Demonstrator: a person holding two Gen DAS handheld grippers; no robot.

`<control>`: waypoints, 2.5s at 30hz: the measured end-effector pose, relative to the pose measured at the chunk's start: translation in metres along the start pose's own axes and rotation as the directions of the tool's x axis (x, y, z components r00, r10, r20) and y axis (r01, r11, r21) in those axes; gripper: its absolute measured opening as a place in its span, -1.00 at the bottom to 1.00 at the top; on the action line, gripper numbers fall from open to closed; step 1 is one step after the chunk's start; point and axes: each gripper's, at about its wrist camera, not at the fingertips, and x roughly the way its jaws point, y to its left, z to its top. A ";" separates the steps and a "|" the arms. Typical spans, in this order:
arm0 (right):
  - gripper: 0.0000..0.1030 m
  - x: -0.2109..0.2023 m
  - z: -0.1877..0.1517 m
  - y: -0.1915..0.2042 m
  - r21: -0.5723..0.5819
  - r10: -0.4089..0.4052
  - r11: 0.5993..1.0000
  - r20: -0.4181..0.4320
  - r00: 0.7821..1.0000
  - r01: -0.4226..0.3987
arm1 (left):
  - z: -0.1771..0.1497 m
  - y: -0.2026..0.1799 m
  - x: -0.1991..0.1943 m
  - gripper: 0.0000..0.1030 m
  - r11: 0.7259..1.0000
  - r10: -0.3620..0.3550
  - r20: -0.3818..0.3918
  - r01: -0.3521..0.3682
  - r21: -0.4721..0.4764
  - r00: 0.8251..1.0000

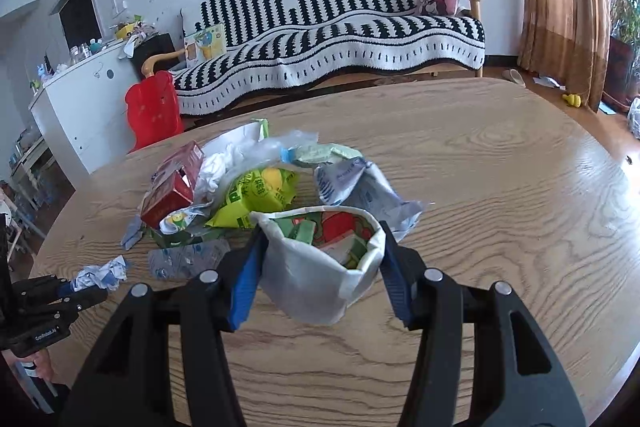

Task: Collect trash
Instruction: 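Carry the foil and paper cup to the black bin and release both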

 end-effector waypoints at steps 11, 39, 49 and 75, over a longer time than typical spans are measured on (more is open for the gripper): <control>0.05 0.005 0.000 0.005 -0.020 0.024 1.000 -0.027 0.999 -0.024 | 0.003 0.004 0.002 -0.53 1.000 -0.003 -0.002 0.003 -0.007 1.000; 0.05 -0.256 -0.115 -0.225 0.399 -0.177 0.912 0.179 0.968 0.093 | -0.025 -0.345 -0.019 -0.52 0.765 -0.492 -0.248 0.550 0.335 0.835; 0.05 -0.204 -0.238 -0.300 0.639 -0.055 0.764 -0.067 0.996 0.085 | -0.102 -0.407 0.063 -0.53 0.763 -0.388 -0.447 0.553 0.334 0.806; 0.89 -0.199 -0.219 -0.309 0.633 -0.246 0.718 -0.158 0.956 0.289 | -0.061 -0.390 0.056 0.86 0.860 -0.397 -0.293 0.464 0.212 0.870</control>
